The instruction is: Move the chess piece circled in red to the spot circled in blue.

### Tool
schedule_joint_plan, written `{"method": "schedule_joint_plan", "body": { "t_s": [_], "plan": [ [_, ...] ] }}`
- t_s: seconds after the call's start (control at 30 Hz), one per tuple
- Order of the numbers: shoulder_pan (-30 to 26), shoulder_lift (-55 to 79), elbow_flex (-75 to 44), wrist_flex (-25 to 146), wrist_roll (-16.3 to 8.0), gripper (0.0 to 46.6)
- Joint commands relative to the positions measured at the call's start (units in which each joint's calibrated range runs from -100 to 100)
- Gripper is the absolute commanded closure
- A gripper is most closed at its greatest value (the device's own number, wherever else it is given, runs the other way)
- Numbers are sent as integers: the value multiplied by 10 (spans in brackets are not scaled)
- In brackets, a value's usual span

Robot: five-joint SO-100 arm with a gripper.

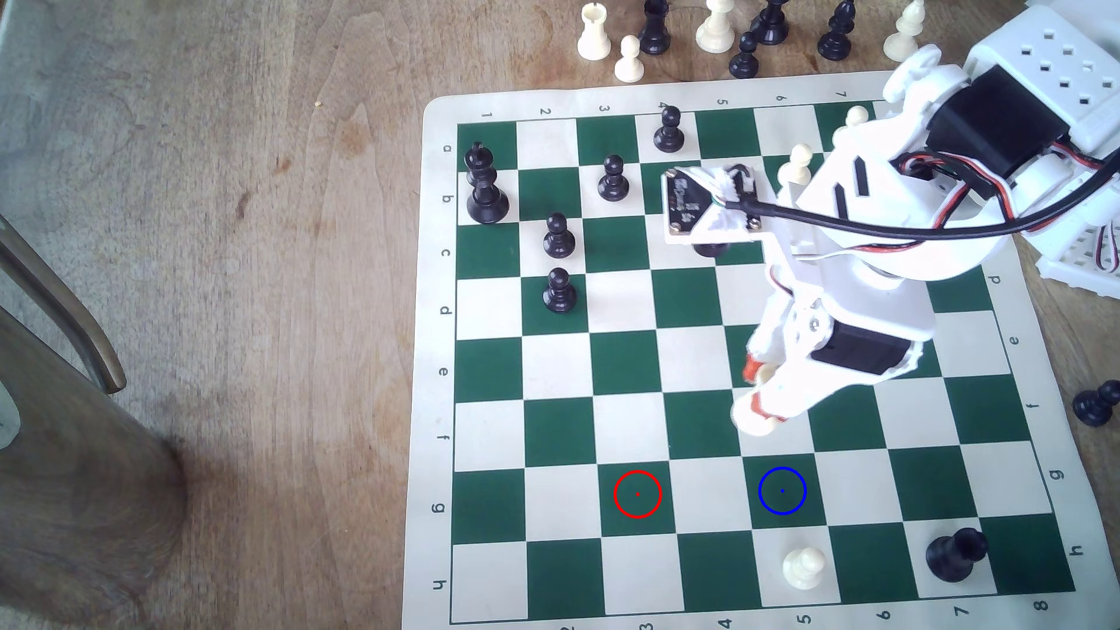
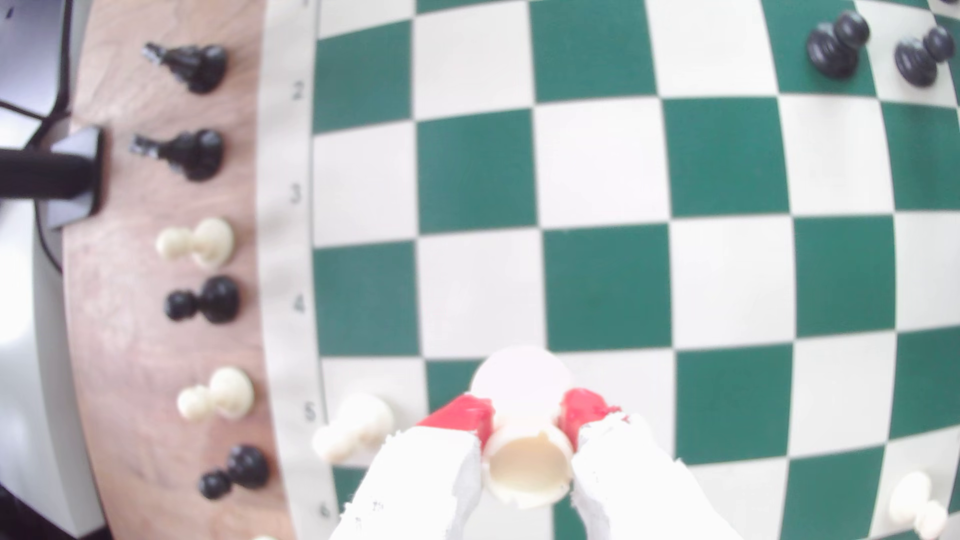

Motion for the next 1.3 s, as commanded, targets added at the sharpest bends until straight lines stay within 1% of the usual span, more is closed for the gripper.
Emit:
{"method": "schedule_joint_plan", "body": {
  "t_s": [0.0, 0.03, 0.17, 0.33, 0.43, 0.77, 1.27],
  "plan": [
    [-9, -49, 71, -59, 8, 464],
    [-10, -38, 95, -79, 10, 464],
    [-17, -12, 115, -108, 10, 464],
    [-64, 33, 107, -133, 11, 464],
    [-78, 55, 88, -135, 13, 464],
    [-60, 65, 50, -135, 17, 464],
    [-61, 85, 42, -137, 21, 464]
  ]
}}
